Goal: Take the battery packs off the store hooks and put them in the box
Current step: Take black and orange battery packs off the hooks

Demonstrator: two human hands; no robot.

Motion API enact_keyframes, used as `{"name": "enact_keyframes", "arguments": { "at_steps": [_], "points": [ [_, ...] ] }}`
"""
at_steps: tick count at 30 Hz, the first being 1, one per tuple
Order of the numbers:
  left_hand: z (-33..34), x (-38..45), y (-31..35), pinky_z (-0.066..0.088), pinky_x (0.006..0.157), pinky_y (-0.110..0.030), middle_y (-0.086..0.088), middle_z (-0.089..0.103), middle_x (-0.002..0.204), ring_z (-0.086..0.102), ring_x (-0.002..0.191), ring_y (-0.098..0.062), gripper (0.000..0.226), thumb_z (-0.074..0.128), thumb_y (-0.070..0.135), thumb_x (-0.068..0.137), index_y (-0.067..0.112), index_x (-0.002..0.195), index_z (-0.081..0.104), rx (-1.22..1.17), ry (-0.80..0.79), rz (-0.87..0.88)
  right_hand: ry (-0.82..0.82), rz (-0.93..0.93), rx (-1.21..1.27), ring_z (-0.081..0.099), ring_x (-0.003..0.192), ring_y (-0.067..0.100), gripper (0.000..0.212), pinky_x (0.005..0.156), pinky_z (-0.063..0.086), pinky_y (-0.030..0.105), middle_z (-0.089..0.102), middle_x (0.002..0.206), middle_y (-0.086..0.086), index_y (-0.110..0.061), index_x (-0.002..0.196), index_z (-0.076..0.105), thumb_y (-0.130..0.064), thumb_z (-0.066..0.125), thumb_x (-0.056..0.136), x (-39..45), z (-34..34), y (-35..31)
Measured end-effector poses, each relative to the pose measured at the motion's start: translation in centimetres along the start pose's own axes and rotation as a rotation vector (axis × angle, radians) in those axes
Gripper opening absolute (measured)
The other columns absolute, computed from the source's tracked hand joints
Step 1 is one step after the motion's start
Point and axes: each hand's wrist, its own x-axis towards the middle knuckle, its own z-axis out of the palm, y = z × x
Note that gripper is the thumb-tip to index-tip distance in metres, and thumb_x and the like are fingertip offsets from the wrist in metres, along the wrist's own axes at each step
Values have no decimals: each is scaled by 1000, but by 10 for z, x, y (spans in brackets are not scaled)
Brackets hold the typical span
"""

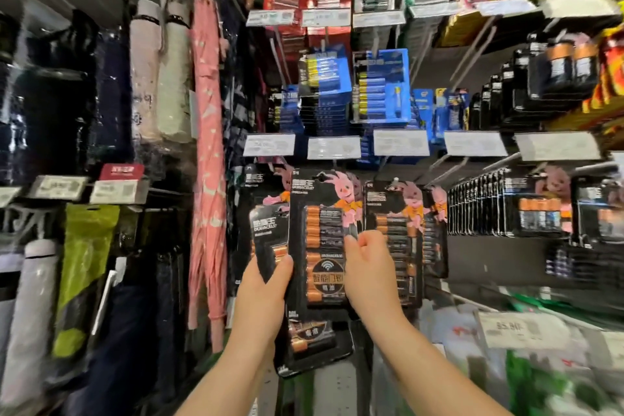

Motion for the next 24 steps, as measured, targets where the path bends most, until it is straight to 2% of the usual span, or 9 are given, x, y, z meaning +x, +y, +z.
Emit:
{"name": "enact_keyframes", "arguments": {
  "at_steps": [2,4,7,9,13,16,19,22,24],
  "points": [
    [-5,3,-7,53,81,-31,3,74,110,70,100,-14,25,53,31,100,24,121,65,-11,0,-11,-3,0,-7,36,58,7,26,48,34,12,40,70,-5,-19,76,36,-21,42,102,1,6,2],
    [-11,5,-11,54,91,-42,5,74,110,70,103,-15,24,54,34,99,28,119,65,-25,5,-9,19,8,10,36,58,8,26,47,34,13,40,70,-5,-20,77,36,-20,42,102,4,10,3],
    [-22,11,-14,50,98,-51,8,74,111,69,106,-18,23,57,35,98,30,119,64,-41,68,1,61,3,-16,40,63,13,24,50,31,22,42,73,-2,-20,78,37,-22,41,102,16,12,8],
    [-29,16,-15,52,95,-47,7,75,107,70,102,-17,20,58,28,98,28,116,65,-56,103,16,72,-2,-56,41,66,15,23,54,30,28,43,75,-1,-20,79,38,-23,41,101,25,10,13],
    [-40,19,-9,54,88,-42,5,75,105,71,99,-18,21,59,24,97,29,117,64,-73,149,48,64,11,-127,43,65,15,20,54,32,31,46,75,0,-16,83,40,-24,41,102,36,8,19],
    [-45,18,-3,55,83,-42,4,75,103,72,94,-17,19,58,22,97,34,111,64,-98,146,71,45,6,-190,43,62,13,14,52,32,30,48,75,0,-13,91,41,-23,41,101,37,10,24],
    [-46,16,3,56,79,-38,5,76,101,73,90,-14,18,59,22,97,34,109,63,-97,133,102,35,-2,-149,47,61,14,8,53,37,31,51,75,2,-16,106,38,-23,40,101,37,14,31],
    [-42,12,5,56,87,-47,5,75,105,72,96,-17,21,61,24,95,33,114,63,-83,117,110,43,-5,-87,53,67,15,25,58,40,33,54,87,5,-19,123,34,-27,41,100,36,18,34],
    [-39,10,5,55,89,-49,7,74,105,71,98,-17,20,62,26,94,34,112,63,-72,108,106,32,-52,-80,56,83,15,45,70,46,32,54,103,2,-24,135,30,-36,50,96,34,19,33]
  ]
}}
